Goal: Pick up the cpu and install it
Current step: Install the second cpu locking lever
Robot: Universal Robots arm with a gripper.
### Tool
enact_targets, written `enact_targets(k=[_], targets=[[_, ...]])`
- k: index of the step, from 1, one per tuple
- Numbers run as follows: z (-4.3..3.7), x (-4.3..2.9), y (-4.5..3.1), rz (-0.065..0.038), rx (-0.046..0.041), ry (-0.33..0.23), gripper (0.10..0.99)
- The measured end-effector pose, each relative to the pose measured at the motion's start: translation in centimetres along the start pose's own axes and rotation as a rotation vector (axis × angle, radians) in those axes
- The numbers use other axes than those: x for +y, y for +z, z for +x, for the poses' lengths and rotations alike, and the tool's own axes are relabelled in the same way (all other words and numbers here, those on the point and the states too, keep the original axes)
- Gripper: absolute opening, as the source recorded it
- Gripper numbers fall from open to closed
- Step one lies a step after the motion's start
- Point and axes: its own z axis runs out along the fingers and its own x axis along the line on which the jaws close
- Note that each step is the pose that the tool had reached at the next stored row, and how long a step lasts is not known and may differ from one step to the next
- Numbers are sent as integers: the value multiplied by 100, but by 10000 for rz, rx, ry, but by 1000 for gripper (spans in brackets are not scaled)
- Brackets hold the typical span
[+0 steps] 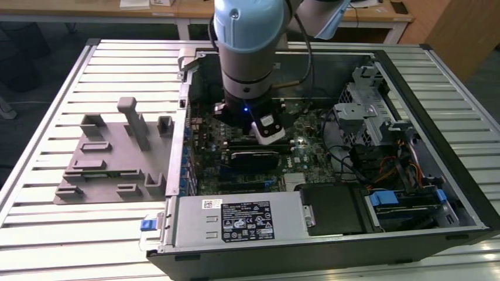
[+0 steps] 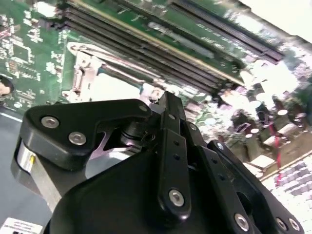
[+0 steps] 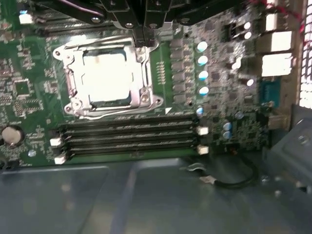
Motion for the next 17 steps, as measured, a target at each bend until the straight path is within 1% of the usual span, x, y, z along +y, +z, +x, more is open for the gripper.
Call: enact_targets(k=[6,9,11,13,17], targets=[[-115,108,37,33,-4,-1,106],[-162,155,52,103,-10,-5,106],[-193,186,62,172,-16,-8,106],[-222,209,70,276,-25,-12,106],[-265,244,82,625,-58,-26,106]])
